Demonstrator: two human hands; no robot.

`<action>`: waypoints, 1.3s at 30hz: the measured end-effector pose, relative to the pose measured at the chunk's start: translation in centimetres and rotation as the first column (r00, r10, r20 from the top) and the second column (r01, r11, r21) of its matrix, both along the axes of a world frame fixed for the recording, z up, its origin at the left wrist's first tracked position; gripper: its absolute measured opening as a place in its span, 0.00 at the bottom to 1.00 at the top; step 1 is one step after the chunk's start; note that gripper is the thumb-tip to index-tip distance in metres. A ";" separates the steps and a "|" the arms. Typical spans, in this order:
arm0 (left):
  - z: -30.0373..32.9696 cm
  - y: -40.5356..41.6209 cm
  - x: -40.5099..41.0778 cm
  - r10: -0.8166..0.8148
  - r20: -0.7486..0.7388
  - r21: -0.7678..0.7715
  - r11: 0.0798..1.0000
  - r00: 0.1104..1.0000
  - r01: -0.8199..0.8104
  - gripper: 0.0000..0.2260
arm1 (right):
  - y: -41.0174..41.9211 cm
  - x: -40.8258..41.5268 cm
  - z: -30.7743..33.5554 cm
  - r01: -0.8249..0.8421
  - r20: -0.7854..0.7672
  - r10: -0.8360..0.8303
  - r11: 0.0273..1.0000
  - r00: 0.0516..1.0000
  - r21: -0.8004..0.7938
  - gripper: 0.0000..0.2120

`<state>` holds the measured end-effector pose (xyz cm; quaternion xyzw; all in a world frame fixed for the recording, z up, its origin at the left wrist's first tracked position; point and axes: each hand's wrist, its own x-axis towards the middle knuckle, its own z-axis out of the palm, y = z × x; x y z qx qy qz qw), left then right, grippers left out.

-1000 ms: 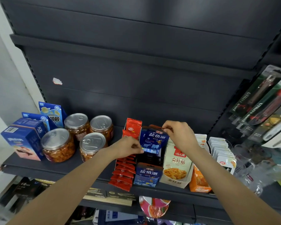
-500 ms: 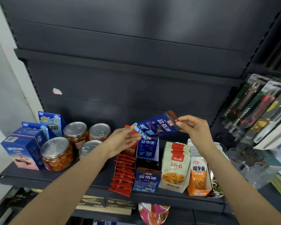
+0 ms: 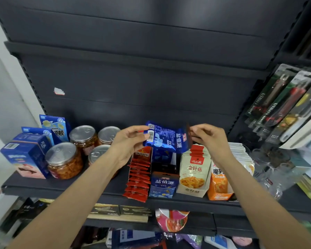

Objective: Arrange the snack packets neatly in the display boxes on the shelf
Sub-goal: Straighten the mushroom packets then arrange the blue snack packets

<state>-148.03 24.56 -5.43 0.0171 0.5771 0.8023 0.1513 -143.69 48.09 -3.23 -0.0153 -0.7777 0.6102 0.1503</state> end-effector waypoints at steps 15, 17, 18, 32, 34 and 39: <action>-0.7 -0.2 1.1 0.046 -0.502 -0.223 0.958 0.864 -0.181 0.15 | -0.3 0.1 -1.3 0.020 0.048 -0.010 0.978 0.999 -0.209 0.12; -1.0 -0.3 1.4 0.027 -0.558 -0.262 0.942 0.829 -0.207 0.16 | -0.3 0.3 -1.2 0.029 0.021 -0.026 0.984 0.999 -0.175 0.10; -1.0 -0.3 1.5 0.024 -0.565 -0.267 0.940 0.824 -0.211 0.16 | -0.3 0.4 -1.3 0.023 0.018 -0.020 0.987 1.000 -0.156 0.11; -2.8 0.2 -0.4 -0.028 0.129 -0.075 0.996 0.991 0.038 0.11 | 1.2 -0.1 -1.2 0.000 -0.048 0.016 0.947 0.999 0.321 0.13; -3.4 0.7 -0.9 -0.059 0.194 -0.071 0.995 0.979 0.074 0.11 | 1.4 -0.7 -1.7 0.113 -0.108 -0.072 0.889 0.992 0.443 0.07; -5.6 1.6 -2.1 -0.158 -0.098 -0.585 0.808 0.982 0.072 0.10 | 1.9 -1.4 -1.8 0.120 -0.085 -0.085 0.759 0.993 0.640 0.07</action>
